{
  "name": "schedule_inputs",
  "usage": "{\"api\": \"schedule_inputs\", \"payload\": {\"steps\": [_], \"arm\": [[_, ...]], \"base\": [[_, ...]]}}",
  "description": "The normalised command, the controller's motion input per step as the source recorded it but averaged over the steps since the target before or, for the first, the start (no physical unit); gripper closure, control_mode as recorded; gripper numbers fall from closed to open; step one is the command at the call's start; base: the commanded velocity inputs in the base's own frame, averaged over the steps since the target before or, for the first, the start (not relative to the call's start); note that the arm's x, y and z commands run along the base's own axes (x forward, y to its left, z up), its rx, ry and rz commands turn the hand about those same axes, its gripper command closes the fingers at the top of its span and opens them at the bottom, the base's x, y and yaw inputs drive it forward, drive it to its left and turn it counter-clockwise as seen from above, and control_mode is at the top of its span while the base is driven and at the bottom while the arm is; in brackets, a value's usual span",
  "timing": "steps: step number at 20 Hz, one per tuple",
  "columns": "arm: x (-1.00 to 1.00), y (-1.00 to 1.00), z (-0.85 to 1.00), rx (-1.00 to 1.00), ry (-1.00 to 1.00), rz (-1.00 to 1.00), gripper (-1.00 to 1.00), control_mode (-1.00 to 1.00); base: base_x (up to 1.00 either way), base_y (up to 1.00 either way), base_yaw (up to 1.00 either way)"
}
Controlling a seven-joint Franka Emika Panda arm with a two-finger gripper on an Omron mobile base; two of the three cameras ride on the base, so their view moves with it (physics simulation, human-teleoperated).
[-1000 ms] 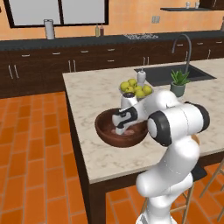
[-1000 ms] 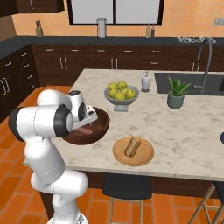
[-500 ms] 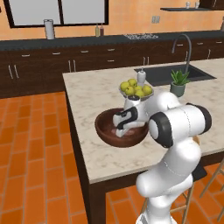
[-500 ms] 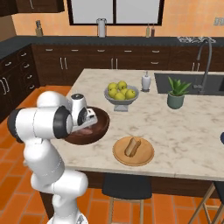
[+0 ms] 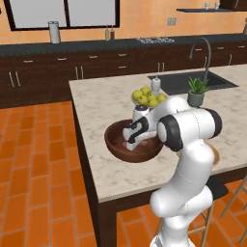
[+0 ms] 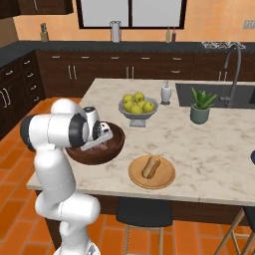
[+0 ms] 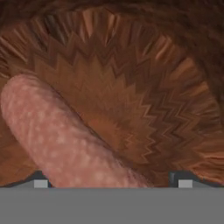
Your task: Place one bun and one sausage from the bowl on each plate.
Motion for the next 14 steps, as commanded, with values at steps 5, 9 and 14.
{"api": "schedule_inputs", "payload": {"steps": [5,9,14], "arm": [[-0.2,-0.1,-0.41,-0.01,0.0,0.01,1.0,-1.0],[-0.22,0.0,0.0,0.0,0.0,0.0,1.0,-1.0],[-0.41,0.0,0.55,0.0,-0.14,-0.06,1.0,-1.0]], "base": [[0.0,0.0,0.0],[0.0,0.0,0.0],[0.0,0.0,0.0]]}}
